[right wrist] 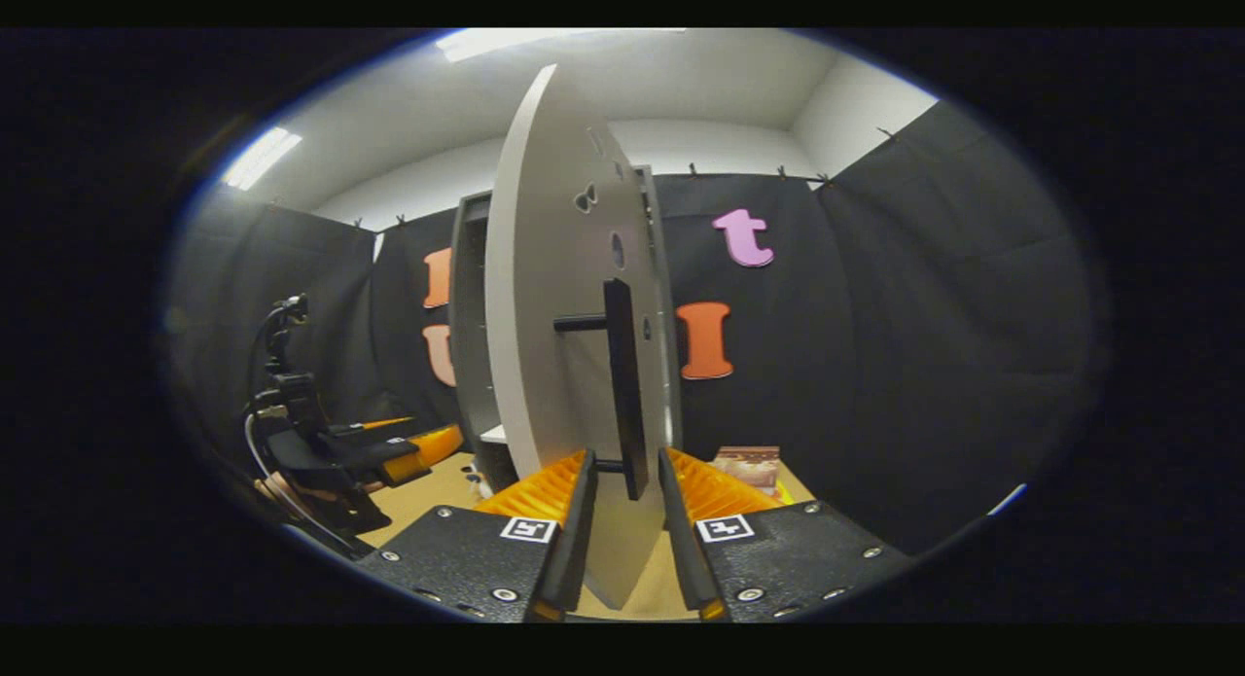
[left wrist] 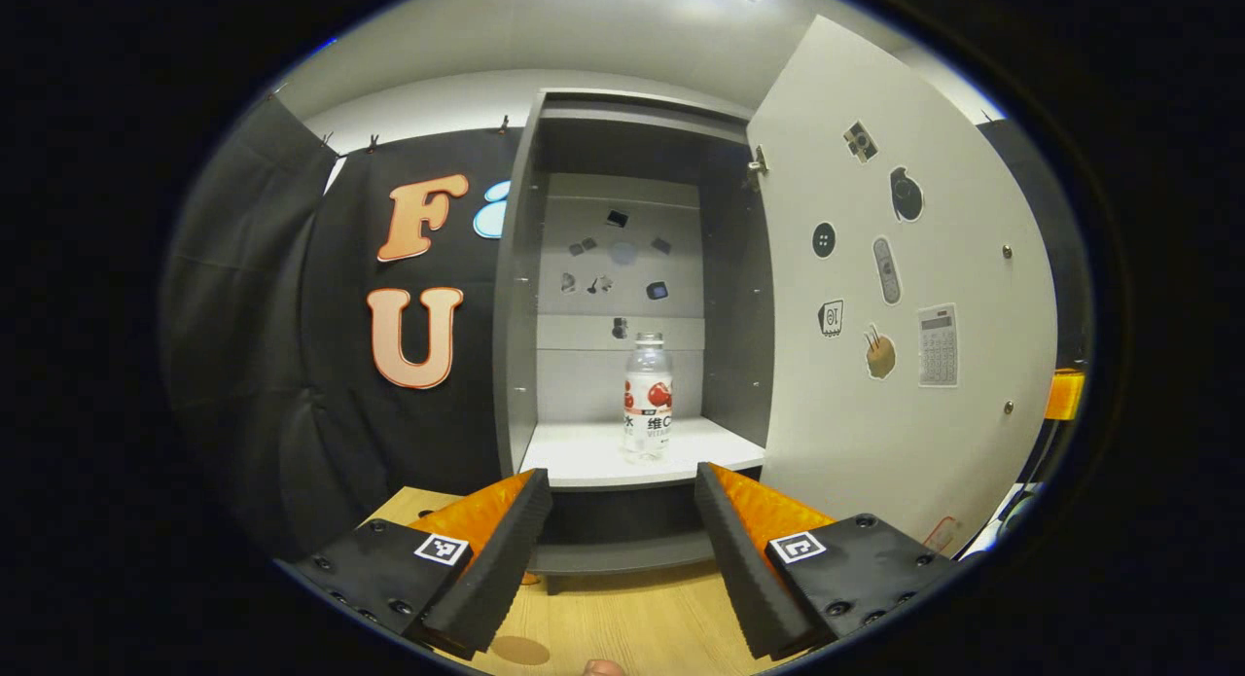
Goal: Open the cabinet door with the right hand, grasp the bottle in the cabinet with the left hand and place it on the coaster, then close the cabinet door with the right hand.
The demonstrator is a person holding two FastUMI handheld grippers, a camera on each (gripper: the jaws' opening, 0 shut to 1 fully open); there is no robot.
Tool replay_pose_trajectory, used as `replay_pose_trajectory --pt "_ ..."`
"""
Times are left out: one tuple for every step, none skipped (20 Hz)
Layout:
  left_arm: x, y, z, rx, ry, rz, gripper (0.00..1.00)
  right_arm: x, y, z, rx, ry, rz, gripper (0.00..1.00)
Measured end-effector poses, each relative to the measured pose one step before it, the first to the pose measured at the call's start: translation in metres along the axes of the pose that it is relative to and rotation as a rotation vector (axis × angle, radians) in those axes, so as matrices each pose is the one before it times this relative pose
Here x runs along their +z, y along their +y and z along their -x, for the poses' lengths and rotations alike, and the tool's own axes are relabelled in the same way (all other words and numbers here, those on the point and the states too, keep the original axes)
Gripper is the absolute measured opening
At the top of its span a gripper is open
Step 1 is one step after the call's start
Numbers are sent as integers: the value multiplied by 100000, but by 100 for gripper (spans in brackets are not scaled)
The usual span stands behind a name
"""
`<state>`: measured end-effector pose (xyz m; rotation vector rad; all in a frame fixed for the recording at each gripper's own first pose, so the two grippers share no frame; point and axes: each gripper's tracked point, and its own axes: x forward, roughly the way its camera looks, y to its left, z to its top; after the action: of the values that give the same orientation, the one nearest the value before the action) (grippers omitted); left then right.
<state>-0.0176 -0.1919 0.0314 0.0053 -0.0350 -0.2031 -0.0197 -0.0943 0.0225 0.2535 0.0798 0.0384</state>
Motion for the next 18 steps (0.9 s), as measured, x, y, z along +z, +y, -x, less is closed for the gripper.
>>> replay_pose_trajectory --pt "-16 -681 -46 -1053 103 -218 94 228 -1033 -13 -3511 -831 1802 38" --pt "74 -840 -111 -1119 70 -574 94 55 -1193 -253 -3875 -567 2704 36" --pt "115 -525 51 -661 -136 -708 94 91 -1147 -195 -2809 91 2103 33" --pt "217 -482 110 -483 -459 -596 94 -86 -152 -127 829 146 476 31" --pt "82 -440 21 -487 -448 -611 94 139 501 290 2647 -528 -579 32" --pt "169 -390 7 -459 -382 -683 96 12 430 -115 1566 -41 -218 32" --pt "55 -294 6 -458 -256 -462 96 -45 -145 82 659 -12 -196 33" --pt "41 -343 39 -460 -4 100 96 141 -30 166 -72 -289 113 37" --pt "7 -406 31 -486 117 589 94 -3 -468 -282 -1982 -98 1187 38" --pt "88 -171 0 -319 9 769 97 -148 -614 -32 -2191 986 1787 39" --pt "140 8 -8 -155 -8 654 96 -455 -390 271 -1355 1676 1467 39" --pt "46 146 -157 -228 62 494 97 -495 -110 312 -766 1876 1196 39" --pt "172 83 -51 -310 -222 222 97 -225 188 641 -292 1274 1431 41" --pt "75 199 -108 -266 -464 -126 97 -186 -126 435 -1488 764 1480 45" --pt "99 177 -174 -307 -224 -377 99 28 -463 555 -2109 273 1468 46" --pt "100 205 -317 -186 -288 -179 96 29 -450 442 -2507 86 477 57" --pt "109 409 -372 -309 -20 226 96 84 16 407 -1087 140 -943 61" --pt "-217 345 -515 -303 -171 629 96 197 194 521 -511 -185 -1951 69"
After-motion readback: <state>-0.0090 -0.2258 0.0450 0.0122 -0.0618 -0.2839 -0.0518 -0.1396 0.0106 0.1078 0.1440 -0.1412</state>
